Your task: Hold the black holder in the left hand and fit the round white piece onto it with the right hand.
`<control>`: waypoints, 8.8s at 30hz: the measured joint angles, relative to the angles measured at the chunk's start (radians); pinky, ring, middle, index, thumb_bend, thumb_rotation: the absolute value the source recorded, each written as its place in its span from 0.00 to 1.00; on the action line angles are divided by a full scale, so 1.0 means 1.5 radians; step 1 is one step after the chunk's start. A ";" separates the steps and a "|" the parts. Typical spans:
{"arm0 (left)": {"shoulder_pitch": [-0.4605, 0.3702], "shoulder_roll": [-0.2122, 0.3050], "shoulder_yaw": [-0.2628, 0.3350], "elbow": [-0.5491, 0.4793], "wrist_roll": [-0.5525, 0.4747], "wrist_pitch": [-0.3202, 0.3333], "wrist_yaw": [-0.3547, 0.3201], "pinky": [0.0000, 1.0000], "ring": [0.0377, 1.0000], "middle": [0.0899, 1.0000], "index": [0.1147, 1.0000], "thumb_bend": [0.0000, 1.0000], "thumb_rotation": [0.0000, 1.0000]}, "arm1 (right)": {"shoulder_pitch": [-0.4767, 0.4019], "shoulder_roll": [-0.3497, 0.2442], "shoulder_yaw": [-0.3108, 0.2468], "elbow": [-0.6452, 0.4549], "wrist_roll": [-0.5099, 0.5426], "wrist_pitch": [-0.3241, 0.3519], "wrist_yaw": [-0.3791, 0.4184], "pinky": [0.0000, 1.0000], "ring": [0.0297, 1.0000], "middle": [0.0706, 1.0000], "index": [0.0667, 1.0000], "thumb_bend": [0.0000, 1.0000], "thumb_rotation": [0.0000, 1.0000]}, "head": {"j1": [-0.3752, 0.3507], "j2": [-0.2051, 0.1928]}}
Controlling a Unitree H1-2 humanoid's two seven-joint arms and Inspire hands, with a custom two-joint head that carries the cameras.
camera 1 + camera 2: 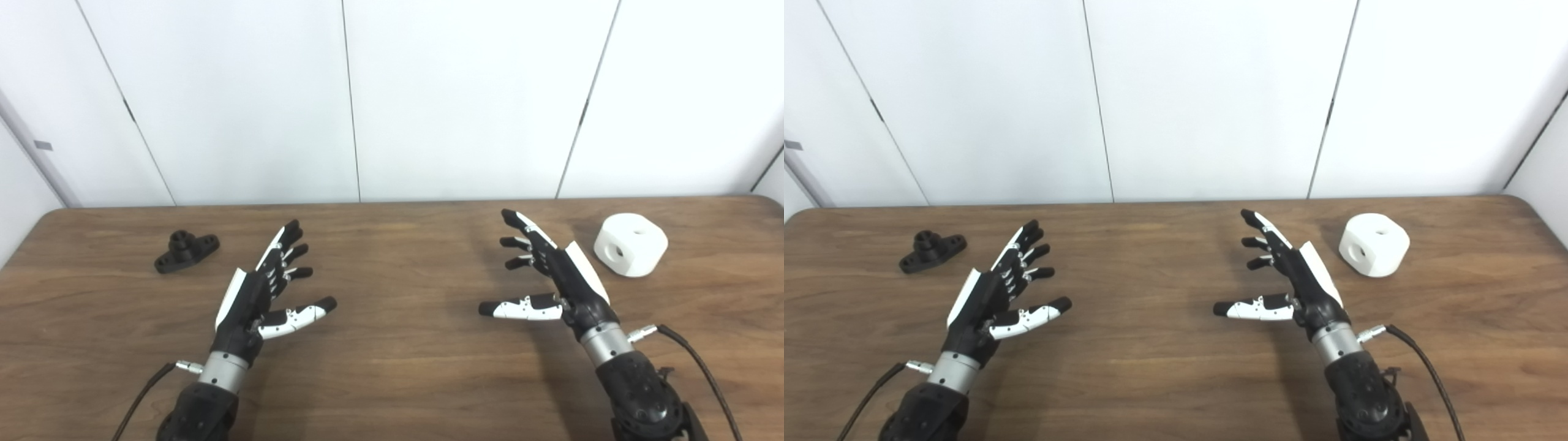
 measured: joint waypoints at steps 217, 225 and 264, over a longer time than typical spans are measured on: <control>-0.100 0.235 0.123 -0.131 0.204 0.210 0.026 0.84 0.91 0.90 0.84 0.80 0.06 | 0.011 -0.037 -0.047 0.033 0.078 -0.020 0.026 0.57 0.75 0.90 0.87 0.76 0.15 | 0.350 -0.136; -0.100 0.298 0.111 -0.103 0.245 0.223 0.018 0.89 0.93 0.92 0.81 0.81 0.09 | 0.011 -0.037 -0.050 0.035 0.078 -0.026 0.026 0.57 0.74 0.89 0.87 0.77 0.14 | 0.344 -0.138; -0.135 0.343 -0.034 0.115 0.359 0.300 0.004 1.00 1.00 1.00 0.83 0.98 0.26 | 0.018 -0.058 -0.057 0.009 0.081 -0.026 0.028 0.54 0.72 0.86 0.85 0.81 0.20 | 0.314 -0.120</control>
